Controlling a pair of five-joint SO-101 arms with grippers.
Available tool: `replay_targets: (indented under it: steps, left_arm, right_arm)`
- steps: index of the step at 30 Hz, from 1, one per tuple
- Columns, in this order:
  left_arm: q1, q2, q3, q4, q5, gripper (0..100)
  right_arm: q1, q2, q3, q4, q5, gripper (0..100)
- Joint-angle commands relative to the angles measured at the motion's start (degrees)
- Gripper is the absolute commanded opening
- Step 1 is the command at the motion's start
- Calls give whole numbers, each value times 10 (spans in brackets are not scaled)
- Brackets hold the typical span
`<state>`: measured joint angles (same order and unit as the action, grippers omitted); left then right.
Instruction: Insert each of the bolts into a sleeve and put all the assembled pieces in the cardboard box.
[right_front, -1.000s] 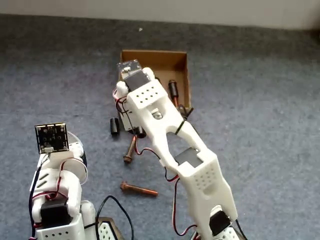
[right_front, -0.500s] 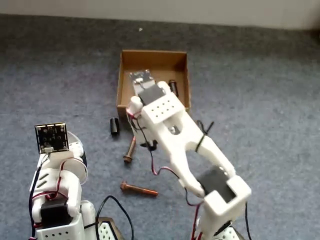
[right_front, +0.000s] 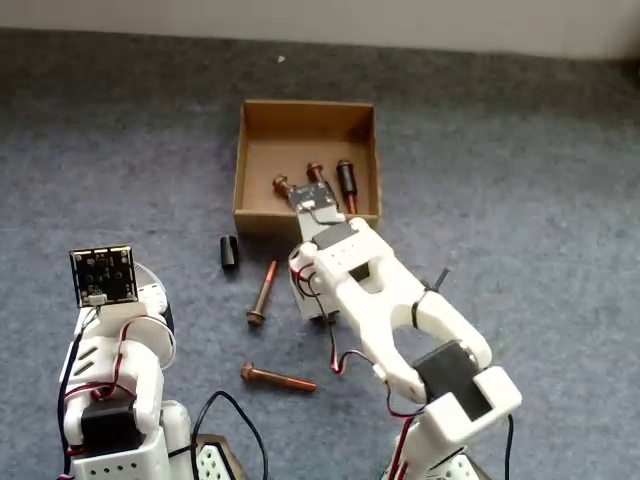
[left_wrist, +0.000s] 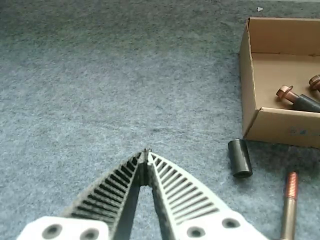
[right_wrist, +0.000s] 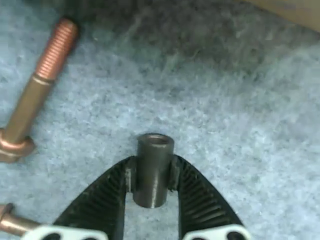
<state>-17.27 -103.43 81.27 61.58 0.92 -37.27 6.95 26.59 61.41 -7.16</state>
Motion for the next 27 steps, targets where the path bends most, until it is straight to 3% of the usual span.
replay_targets:
  steps: [1,6,11,16,20,27]
  left_arm:
    - [-6,-5,-14,-12,-1,7]
    - [-6,-5,-14,-12,-1,7]
    - [-6,-5,-14,-12,-1,7]
    - [-6,-5,-13,-12,-1,7]
    - [-6,-5,-12,-12,-1,7]
    - [24,-3,-13,-12,-5,7]
  right_arm:
    - [9,15,1,-7,19,10]
    - [9,21,0,5,27,12]
    - [7,23,-22,55,25,97]
    - [8,23,-37,65,28,5]
    - [8,15,-38,71,25,5]
    - [10,-175,-11,92,10,5]
